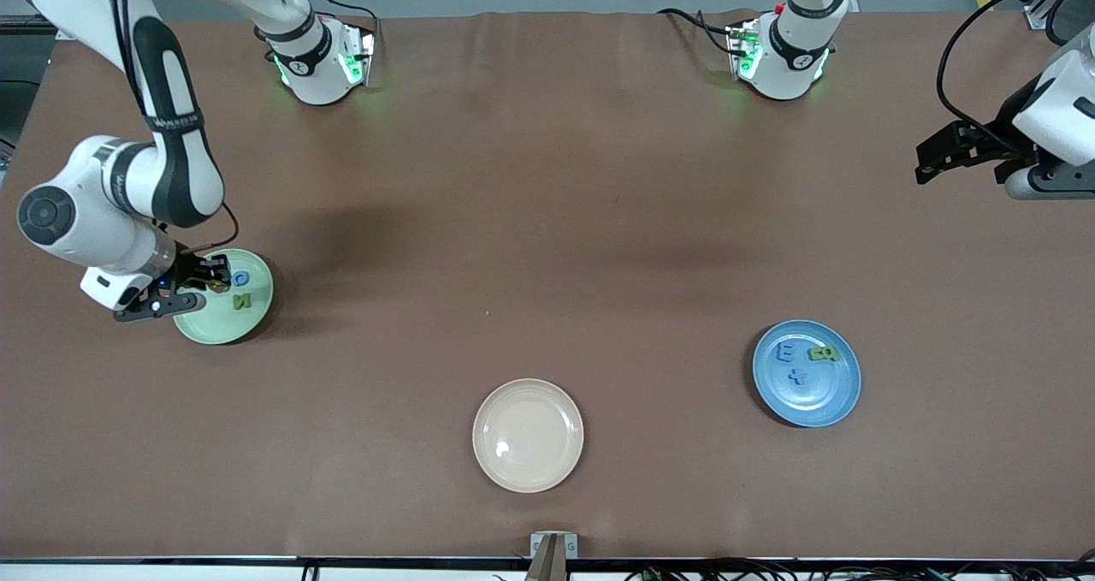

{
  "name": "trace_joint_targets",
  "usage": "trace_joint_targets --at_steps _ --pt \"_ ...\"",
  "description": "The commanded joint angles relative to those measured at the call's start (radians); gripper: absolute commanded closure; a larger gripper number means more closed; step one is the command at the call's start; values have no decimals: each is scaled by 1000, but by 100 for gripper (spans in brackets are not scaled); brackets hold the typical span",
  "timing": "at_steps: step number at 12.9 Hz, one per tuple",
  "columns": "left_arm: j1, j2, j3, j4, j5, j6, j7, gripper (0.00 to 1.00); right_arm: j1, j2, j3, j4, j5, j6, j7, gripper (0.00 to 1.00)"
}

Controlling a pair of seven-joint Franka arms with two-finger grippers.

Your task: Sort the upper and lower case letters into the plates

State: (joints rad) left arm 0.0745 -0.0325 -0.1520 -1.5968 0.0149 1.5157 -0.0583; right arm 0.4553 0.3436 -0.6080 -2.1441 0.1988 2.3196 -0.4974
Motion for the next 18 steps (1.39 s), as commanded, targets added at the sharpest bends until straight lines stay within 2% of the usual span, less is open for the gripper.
trace_joint_targets --at_steps 1,6,10,11,12,13,16,18 --pt "-1 -3 2 3 -16 3 -1 0 -6 50 13 3 106 10 -82 76" --pt "-1 -4 2 3 -16 3 -1 0 -6 127 13 4 249 14 -185 76" --pt "-1 -4 2 5 -16 3 -1 0 -7 150 17 4 260 29 -187 72" --pt "-1 -4 2 5 -16 3 -1 0 -7 150 17 4 260 29 -188 67" --pt "-1 -3 2 5 -16 3 -1 0 -4 150 17 4 260 27 -188 36" --pt "-1 -4 2 6 -16 3 -1 0 2 147 16 6 260 23 -185 0" --pt "1 -6 2 5 -16 3 -1 0 19 88 13 21 260 -52 -150 0" --pt "-1 -4 2 6 -16 3 -1 0 87 14 5 24 240 -107 -22 0"
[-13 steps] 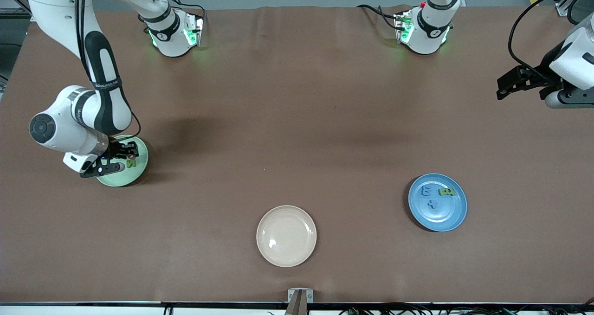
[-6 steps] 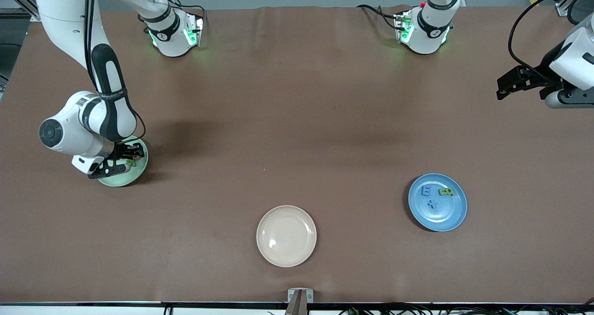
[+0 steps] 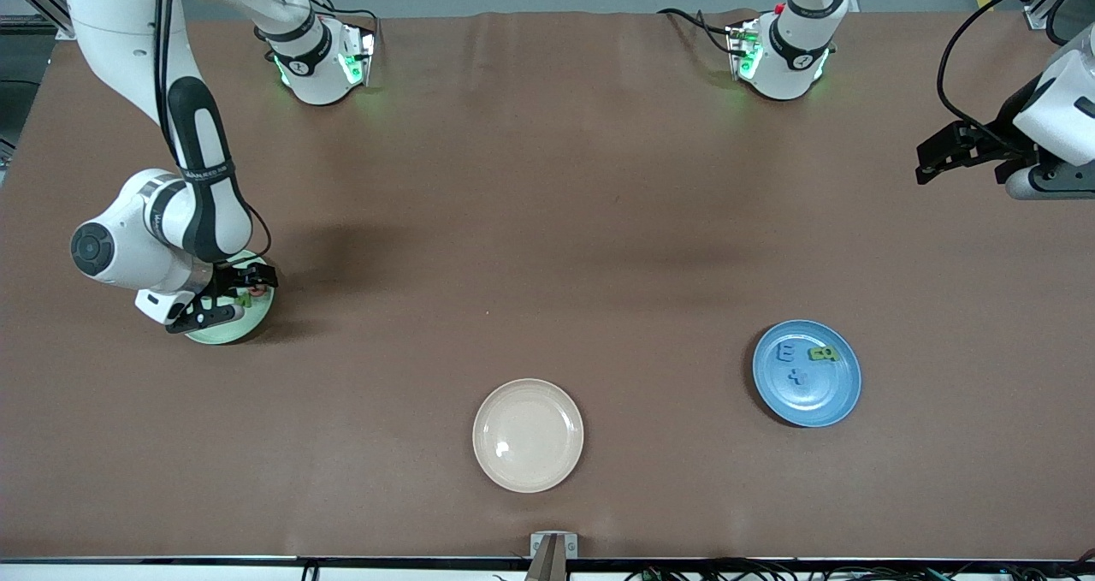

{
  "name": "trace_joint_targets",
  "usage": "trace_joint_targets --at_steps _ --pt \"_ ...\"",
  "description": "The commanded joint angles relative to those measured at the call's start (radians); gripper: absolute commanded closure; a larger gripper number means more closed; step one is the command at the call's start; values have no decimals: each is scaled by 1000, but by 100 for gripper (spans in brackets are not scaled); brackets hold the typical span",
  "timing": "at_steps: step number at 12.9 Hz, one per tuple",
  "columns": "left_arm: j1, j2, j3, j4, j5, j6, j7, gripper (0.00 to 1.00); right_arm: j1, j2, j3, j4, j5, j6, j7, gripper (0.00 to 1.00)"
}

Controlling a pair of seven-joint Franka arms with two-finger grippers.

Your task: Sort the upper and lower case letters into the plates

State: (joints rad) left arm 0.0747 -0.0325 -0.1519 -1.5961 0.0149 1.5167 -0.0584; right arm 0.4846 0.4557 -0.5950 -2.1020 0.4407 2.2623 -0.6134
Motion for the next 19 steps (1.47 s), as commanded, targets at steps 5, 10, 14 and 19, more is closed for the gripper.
trace_joint_targets --at_steps 5,10,14,19 --pt "0 -6 2 4 -16 2 -1 0 167 -297 -23 23 -233 -243 398 0" --pt "-1 -6 0 5 -16 2 -1 0 177 -347 -20 469 -353 -721 477 0" --pt "-1 -9 0 5 -16 2 -1 0 184 -351 -17 640 -369 -855 556 0" --pt "-1 -9 0 5 -16 2 -1 0 175 -351 -19 706 -370 -874 570 0"
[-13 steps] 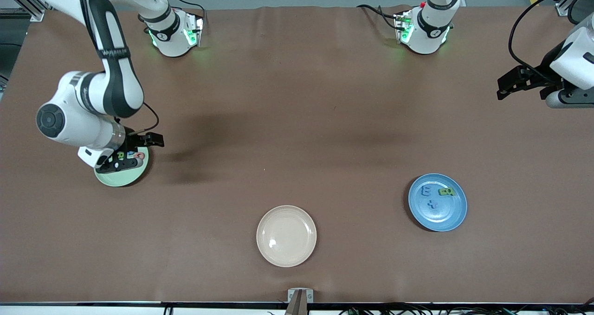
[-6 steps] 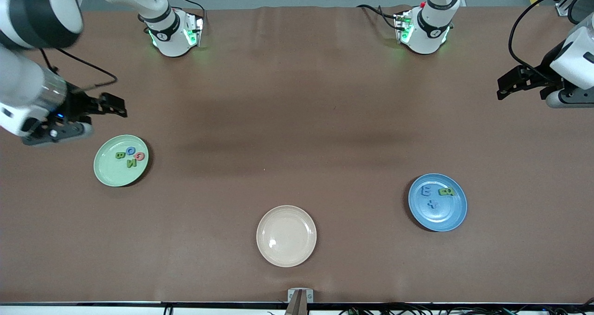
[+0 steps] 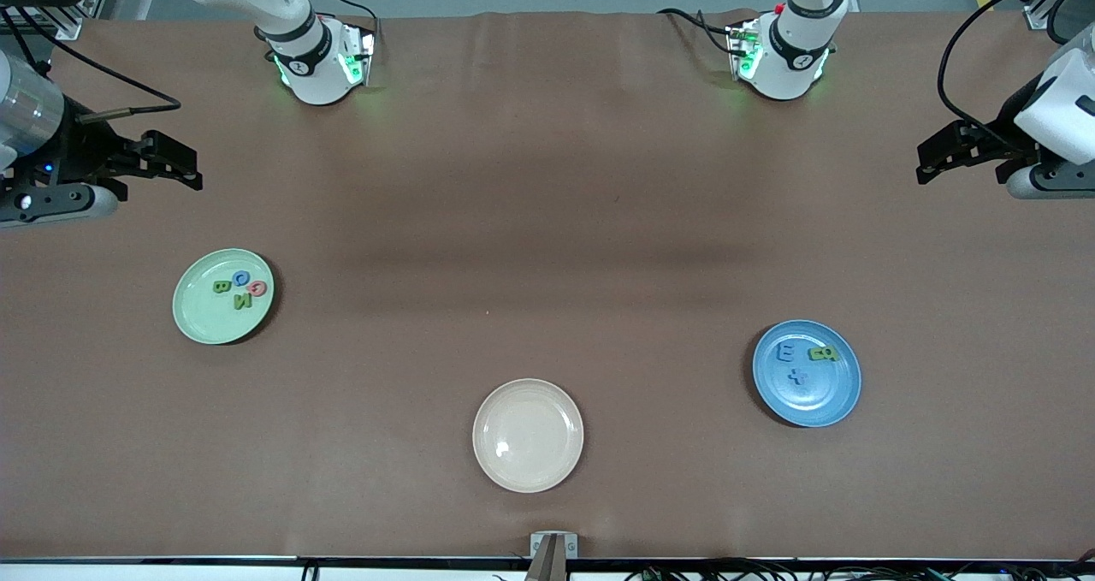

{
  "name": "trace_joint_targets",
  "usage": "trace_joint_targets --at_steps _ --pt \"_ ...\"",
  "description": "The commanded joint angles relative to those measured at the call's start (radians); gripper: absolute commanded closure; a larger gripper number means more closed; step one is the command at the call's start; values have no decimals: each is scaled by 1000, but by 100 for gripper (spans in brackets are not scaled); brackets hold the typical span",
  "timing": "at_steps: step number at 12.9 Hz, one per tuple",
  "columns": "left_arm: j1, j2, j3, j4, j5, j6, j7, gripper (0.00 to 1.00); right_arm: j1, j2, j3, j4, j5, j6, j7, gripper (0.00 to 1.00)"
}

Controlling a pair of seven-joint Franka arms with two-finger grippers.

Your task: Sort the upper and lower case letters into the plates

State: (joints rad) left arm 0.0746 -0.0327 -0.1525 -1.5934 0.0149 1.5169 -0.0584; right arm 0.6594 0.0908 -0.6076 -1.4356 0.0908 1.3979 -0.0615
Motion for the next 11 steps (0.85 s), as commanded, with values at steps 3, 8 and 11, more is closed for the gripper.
trace_joint_targets --at_steps 3,8,11 --pt "-1 -12 1 4 -16 2 -1 0 -126 17 108 57 -19 -4 20 0" --pt "1 -9 -1 12 -29 12 18 0 -512 18 521 55 -57 35 46 0" --pt "5 -3 4 32 -39 11 19 0 -645 18 668 53 -69 33 86 0"
